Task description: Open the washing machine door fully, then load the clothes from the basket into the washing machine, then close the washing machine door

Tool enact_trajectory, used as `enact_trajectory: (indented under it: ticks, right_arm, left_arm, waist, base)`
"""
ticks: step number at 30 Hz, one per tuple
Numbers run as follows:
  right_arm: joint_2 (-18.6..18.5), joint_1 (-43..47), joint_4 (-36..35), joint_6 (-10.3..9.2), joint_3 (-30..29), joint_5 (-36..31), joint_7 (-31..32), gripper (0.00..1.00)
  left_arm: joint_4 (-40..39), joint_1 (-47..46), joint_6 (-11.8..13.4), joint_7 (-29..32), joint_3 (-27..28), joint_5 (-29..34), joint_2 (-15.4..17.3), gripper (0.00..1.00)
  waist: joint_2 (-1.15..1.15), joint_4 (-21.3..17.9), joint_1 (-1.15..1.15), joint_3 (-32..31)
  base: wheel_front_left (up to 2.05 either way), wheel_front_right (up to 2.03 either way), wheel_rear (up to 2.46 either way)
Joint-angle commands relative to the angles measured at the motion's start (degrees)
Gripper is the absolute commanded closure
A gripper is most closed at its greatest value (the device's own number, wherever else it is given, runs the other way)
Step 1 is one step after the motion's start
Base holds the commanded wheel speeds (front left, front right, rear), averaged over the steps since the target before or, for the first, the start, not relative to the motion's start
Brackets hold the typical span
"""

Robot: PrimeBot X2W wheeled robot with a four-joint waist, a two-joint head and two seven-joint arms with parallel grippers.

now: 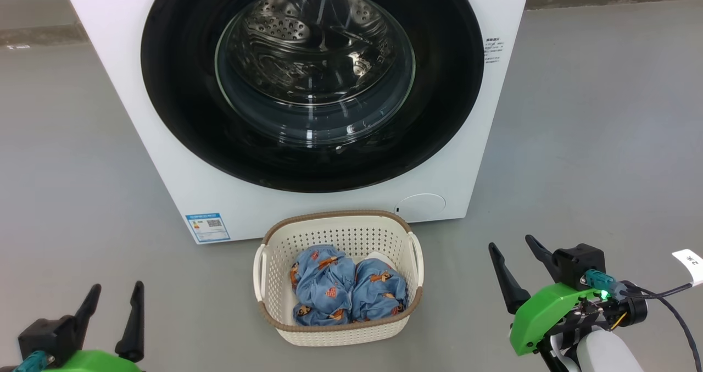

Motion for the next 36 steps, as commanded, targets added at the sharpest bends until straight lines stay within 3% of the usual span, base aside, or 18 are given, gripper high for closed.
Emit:
enact_trajectory:
  ticks: [1, 36]
  right_arm:
    - [-0.1, -2.6, -1.3, -0.06, 1.8, -0.6, -0.7, 0.00]
    - [0.0, -1.9, -1.3, -0.06, -0.3, -0.3, -1.9, 0.00]
  left_arm:
    - [-0.9, -2.2, -0.2, -0.8, 1.9, 0.5, 2.3, 0.00]
    - [-1.8, -2.2, -0.2, -0.8, 2.7, -1.3, 1.5, 0.00]
  waist:
    - [0.00, 0.0, 0.00, 0.0]
    - [0.00, 0.5, 0.00, -0.3]
  base:
    - [0.00, 0.00, 0.00]
    - [0.00, 0.00, 0.00]
